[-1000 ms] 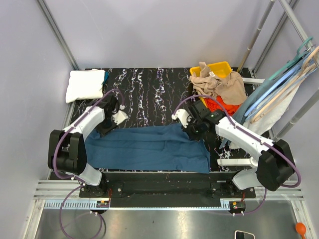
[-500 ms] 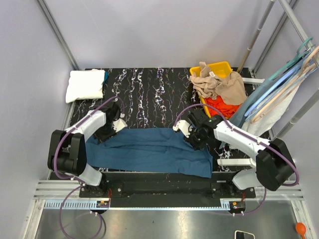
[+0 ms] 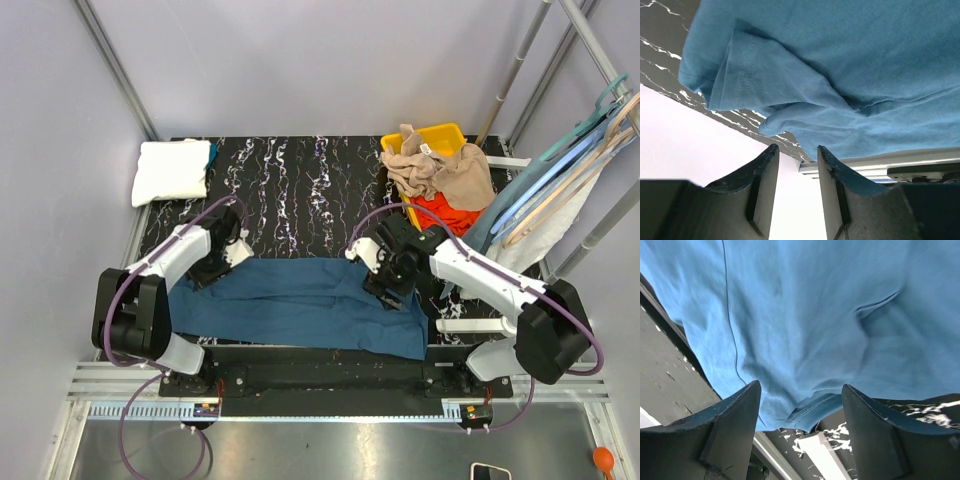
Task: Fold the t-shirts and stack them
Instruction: Fold the tshirt
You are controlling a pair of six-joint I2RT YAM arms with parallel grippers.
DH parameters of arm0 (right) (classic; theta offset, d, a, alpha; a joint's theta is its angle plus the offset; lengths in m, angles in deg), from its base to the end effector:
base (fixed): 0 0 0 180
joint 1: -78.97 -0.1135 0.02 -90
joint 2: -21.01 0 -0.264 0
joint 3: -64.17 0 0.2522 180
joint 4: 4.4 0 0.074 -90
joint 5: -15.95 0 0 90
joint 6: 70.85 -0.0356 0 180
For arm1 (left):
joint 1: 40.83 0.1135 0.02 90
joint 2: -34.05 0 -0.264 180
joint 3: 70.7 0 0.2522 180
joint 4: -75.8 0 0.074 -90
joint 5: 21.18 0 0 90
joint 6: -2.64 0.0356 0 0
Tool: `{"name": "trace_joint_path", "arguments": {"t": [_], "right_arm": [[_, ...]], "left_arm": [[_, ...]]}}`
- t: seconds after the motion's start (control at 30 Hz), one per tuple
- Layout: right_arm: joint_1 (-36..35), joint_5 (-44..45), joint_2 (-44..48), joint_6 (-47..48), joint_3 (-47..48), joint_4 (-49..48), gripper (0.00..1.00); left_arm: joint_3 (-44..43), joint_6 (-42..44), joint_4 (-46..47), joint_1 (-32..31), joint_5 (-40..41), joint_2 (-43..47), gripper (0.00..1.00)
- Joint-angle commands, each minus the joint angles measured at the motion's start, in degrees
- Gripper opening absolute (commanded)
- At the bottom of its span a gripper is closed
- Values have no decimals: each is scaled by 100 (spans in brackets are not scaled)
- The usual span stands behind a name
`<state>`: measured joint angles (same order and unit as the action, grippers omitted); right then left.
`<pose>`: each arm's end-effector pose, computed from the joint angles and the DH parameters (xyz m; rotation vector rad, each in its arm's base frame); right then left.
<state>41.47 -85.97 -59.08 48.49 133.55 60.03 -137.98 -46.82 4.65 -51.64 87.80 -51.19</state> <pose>0.1941 0.1582 0.2215 -1.6191 2.3825 0.3267 0.2376 -0.0336 0.1912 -1.3099 -2.7339 -0.4958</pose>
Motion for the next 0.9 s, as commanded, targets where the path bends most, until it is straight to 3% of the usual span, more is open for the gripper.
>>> {"name": "trace_joint_path", "arguments": {"t": [0.0,0.3,0.7,0.87], "right_arm": [[-74,-127,108,-244,441,-22,75],[-74,41,-340,-245,582,-558,74],[-74,85,-1017,-60,678,-1147,68],[-65,6,-1096,-43,696,-1227,59]], "left_arm": [[-247,95,-1,-18,-35,331,41],[-765,-63,175,-18,-474,218,42],[-783,-142,605,-18,-554,-160,42],[-713,-133,658,-18,-492,-248,42]]}}
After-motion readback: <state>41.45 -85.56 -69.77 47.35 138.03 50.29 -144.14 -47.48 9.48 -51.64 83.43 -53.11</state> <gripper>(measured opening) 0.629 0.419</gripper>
